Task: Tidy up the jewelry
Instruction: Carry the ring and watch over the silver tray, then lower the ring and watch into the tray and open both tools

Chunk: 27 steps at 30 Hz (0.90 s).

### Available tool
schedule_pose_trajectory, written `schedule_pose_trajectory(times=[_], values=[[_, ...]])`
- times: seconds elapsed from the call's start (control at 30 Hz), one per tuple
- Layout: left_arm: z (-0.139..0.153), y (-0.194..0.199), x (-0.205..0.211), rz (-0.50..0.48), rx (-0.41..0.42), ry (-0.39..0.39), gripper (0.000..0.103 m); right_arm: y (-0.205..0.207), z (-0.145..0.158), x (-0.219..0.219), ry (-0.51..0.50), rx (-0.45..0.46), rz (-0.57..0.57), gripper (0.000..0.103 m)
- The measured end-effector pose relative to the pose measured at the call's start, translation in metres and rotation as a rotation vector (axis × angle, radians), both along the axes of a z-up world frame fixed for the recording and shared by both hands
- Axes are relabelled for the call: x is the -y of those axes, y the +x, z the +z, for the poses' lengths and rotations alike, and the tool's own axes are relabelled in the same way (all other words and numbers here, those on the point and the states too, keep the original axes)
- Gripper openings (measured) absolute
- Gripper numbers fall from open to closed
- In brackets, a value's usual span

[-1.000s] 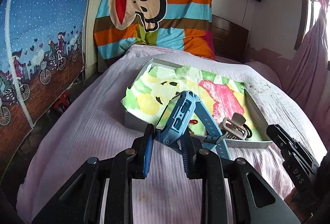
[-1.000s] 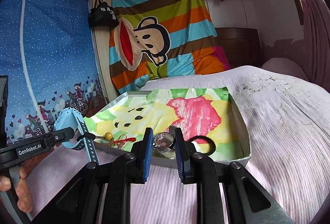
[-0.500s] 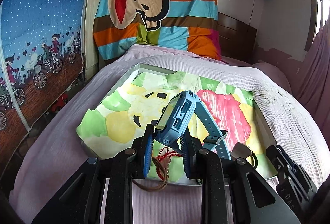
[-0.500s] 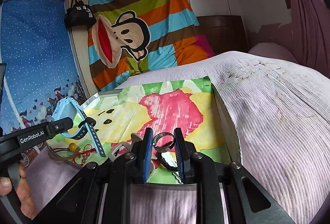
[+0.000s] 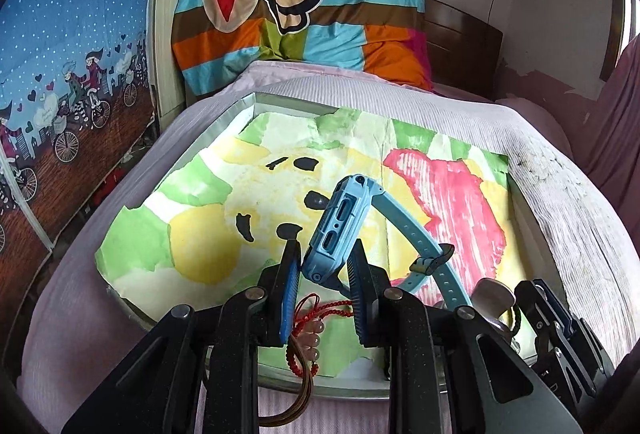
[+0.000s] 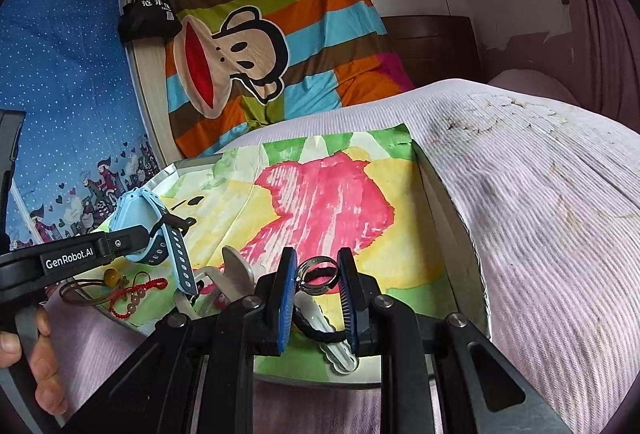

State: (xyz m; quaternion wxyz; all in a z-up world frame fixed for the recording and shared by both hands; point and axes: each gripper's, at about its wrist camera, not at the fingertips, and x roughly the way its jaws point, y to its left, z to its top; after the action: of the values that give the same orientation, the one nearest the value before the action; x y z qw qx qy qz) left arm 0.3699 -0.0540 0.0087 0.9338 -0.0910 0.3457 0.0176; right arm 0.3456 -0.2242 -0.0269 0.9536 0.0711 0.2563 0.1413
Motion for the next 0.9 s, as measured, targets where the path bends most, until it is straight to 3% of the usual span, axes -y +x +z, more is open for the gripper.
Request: schedule_pose_trajectory(times=[0.4, 0.73, 0.9], values=[[-0.006, 0.006, 0.004, -0.01, -0.051, 0.0, 0.019, 0.001, -0.006, -0.006, -0.011, -0.03, 0.024, 0.02], [0.0, -0.001, 0.009, -0.032, -0.017, 0.01, 0.019, 0.001, -0.006, -0.007, -0.009, -0.028, 0.034, 0.022], [0.006, -0.007, 0.007, -0.049, 0.019, 0.007, 0.021, -0.002, -0.004, -0.005, -0.004, -0.013, 0.028, 0.029]])
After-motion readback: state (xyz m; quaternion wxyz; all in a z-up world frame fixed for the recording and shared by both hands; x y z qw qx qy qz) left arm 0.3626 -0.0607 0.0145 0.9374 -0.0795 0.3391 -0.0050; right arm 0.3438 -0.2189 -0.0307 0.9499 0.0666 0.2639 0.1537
